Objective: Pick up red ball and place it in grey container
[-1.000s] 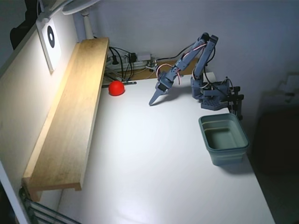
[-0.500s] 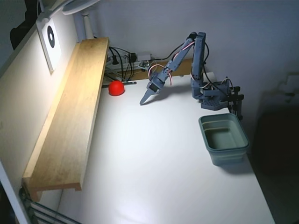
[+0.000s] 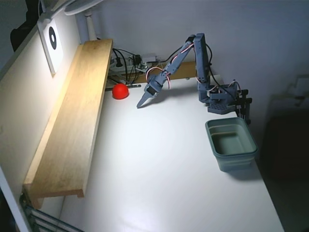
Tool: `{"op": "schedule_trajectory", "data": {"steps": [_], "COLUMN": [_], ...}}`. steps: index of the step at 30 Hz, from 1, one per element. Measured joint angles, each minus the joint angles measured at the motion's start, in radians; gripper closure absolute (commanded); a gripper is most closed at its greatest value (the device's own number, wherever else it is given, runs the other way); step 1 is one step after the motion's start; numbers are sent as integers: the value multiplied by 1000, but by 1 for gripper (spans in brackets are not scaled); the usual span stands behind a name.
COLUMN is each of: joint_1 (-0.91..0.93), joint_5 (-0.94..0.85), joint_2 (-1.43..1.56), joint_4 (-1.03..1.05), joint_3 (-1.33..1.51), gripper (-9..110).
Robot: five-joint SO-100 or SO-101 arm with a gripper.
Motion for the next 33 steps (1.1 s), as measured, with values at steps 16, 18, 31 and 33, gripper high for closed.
{"op": "schedule_trajectory", "data": {"steps": [16,18,31,33], "joint_1": [29,29,49,55], "joint_5": [0,0,-2,-2], "joint_2": [-103,-123,-147,-147], "joint_4": [21,28,34,34], "joint_3": [-147,-178,-201,-199], "gripper": [63,63,63,63]}}
